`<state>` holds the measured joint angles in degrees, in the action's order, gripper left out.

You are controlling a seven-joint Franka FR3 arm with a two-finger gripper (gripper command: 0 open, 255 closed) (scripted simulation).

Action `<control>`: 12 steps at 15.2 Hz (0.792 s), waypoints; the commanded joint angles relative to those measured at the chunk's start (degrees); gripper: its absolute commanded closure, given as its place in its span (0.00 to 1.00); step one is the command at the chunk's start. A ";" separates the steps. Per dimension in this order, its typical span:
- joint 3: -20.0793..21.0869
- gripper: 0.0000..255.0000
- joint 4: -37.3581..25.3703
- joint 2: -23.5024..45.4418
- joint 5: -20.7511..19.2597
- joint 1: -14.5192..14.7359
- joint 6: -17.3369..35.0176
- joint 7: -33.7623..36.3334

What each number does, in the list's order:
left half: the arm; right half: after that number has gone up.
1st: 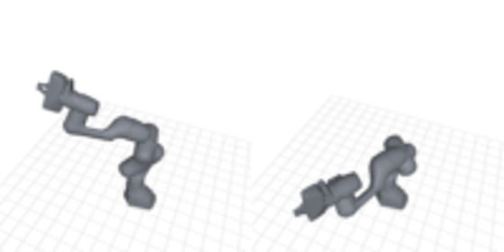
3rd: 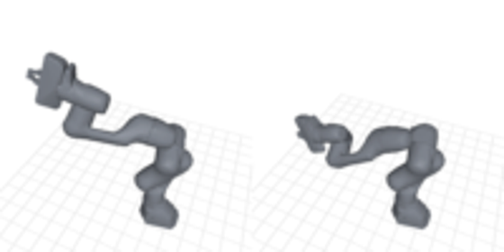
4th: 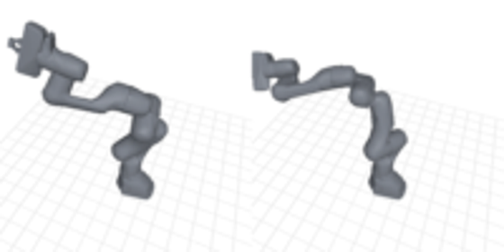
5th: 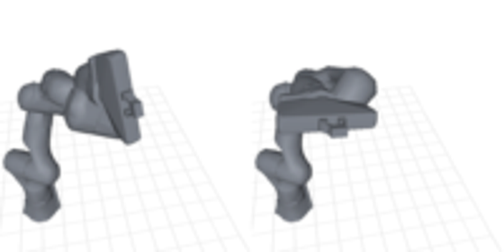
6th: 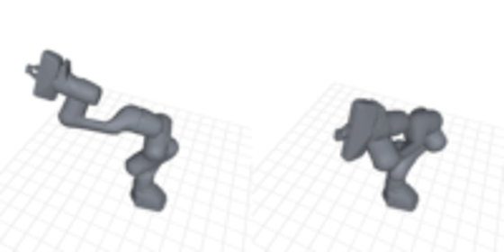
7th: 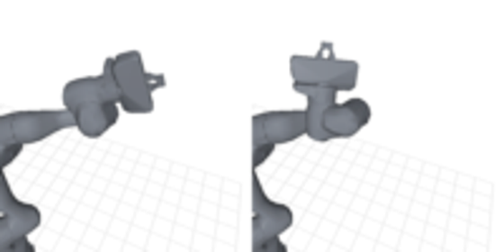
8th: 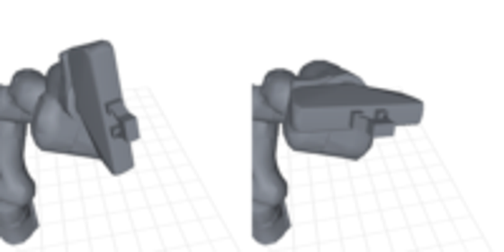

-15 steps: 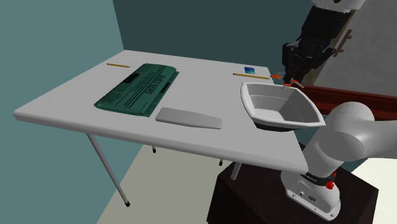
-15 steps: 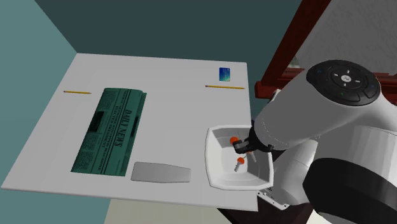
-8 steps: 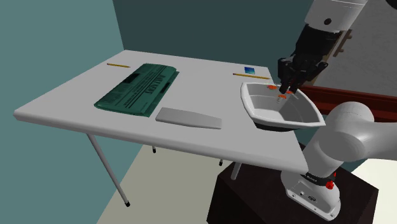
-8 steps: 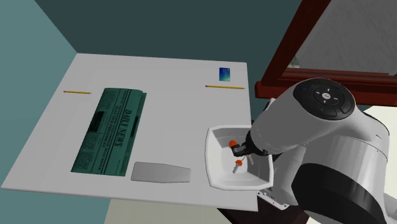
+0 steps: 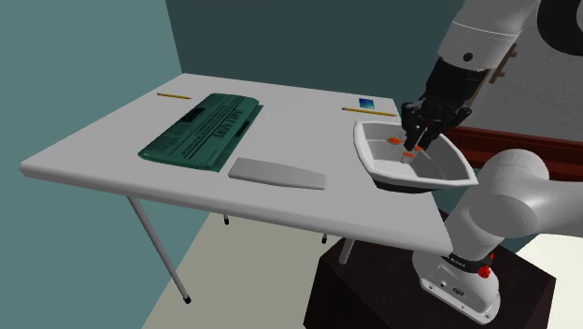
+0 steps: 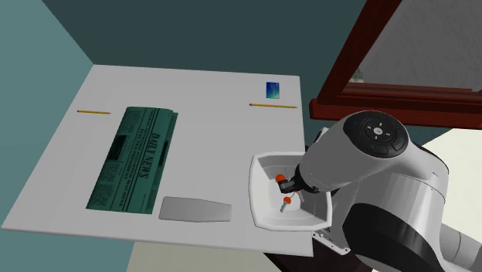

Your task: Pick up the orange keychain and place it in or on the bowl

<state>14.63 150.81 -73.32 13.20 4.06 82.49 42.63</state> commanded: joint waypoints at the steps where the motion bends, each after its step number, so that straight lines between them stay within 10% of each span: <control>1: 0.06 1.00 0.14 -0.08 0.06 0.03 0.07 0.03; 4: 0.06 1.00 0.14 -0.08 0.06 0.03 0.07 0.03; 5: 0.06 0.00 0.14 -0.08 0.06 0.03 0.07 0.03; 12: -0.77 0.00 -4.44 1.78 -0.76 -0.45 -2.63 0.14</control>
<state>13.96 148.28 -72.30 12.55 3.73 81.00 42.54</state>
